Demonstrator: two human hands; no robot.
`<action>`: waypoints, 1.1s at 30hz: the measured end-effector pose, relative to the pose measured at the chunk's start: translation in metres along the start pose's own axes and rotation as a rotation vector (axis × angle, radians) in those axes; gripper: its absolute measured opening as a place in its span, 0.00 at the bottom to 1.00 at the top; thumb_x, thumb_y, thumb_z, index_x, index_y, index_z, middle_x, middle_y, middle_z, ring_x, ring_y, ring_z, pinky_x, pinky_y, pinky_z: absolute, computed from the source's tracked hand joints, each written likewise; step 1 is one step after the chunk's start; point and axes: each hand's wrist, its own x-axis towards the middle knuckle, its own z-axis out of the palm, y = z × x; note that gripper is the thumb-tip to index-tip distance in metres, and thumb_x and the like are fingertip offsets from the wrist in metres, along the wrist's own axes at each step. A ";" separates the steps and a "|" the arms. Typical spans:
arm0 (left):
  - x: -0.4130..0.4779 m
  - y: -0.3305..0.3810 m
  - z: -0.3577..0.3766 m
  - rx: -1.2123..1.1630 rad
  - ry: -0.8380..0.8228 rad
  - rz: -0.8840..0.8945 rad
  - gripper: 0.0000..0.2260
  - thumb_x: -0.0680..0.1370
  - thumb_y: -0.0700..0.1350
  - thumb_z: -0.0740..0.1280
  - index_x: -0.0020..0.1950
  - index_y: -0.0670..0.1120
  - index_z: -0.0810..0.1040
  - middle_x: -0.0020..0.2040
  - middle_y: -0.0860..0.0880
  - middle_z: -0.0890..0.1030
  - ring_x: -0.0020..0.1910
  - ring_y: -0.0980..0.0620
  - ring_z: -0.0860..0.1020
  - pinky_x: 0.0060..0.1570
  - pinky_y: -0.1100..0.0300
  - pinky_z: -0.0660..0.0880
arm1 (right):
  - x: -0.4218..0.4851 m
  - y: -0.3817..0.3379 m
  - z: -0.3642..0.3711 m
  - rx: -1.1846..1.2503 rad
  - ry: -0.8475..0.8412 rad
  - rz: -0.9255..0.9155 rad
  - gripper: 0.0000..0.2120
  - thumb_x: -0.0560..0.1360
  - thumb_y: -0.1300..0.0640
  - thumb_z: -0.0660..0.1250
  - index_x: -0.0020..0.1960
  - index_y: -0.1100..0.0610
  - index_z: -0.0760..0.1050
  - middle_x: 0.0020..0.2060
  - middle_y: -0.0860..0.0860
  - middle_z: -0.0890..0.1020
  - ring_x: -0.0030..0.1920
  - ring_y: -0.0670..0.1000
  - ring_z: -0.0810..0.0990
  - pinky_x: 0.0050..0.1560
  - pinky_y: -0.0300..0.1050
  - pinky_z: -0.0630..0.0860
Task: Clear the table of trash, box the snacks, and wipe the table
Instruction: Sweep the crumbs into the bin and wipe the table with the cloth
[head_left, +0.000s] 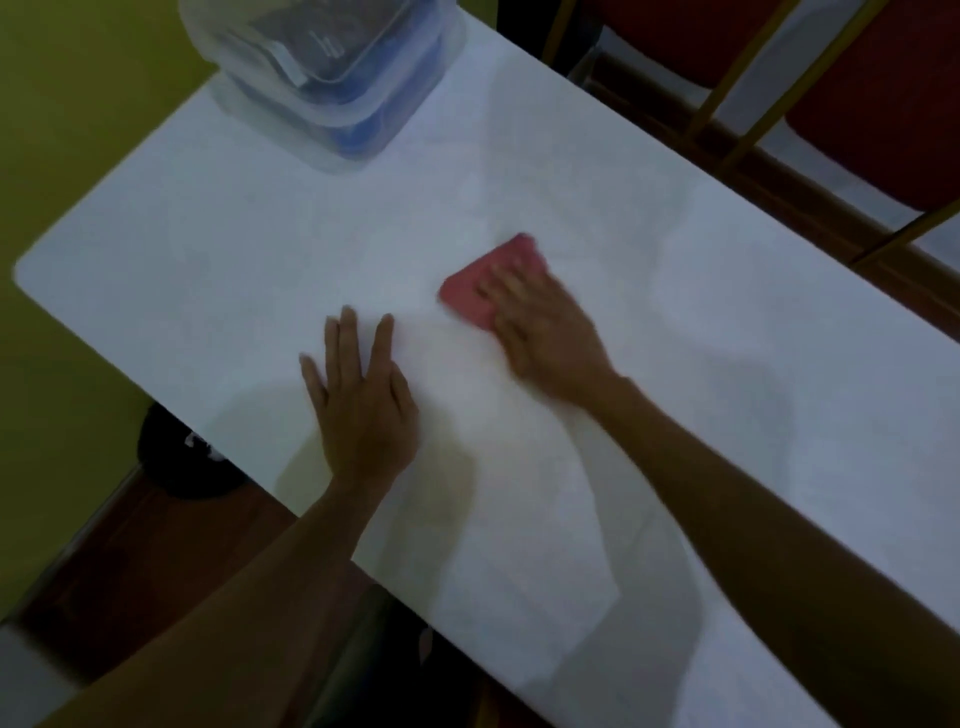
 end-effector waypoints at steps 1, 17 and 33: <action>0.000 0.001 0.000 0.003 -0.010 -0.002 0.23 0.83 0.46 0.53 0.80 0.50 0.60 0.81 0.44 0.54 0.81 0.47 0.49 0.77 0.40 0.47 | 0.010 0.025 -0.004 -0.020 0.036 0.061 0.20 0.82 0.56 0.59 0.72 0.60 0.73 0.71 0.59 0.74 0.74 0.61 0.68 0.75 0.56 0.62; 0.030 -0.062 -0.011 -0.179 0.042 0.140 0.22 0.82 0.41 0.59 0.76 0.38 0.65 0.78 0.40 0.63 0.79 0.44 0.58 0.75 0.43 0.59 | 0.121 -0.088 0.022 0.001 -0.221 -0.179 0.23 0.81 0.53 0.55 0.72 0.61 0.72 0.71 0.60 0.74 0.74 0.63 0.67 0.77 0.59 0.59; 0.072 -0.187 -0.038 -0.048 0.095 -0.157 0.25 0.83 0.47 0.51 0.78 0.38 0.61 0.79 0.40 0.60 0.79 0.42 0.57 0.77 0.45 0.52 | 0.146 -0.192 0.066 0.164 -0.137 -0.036 0.20 0.84 0.52 0.56 0.70 0.58 0.74 0.72 0.56 0.72 0.77 0.59 0.63 0.79 0.55 0.54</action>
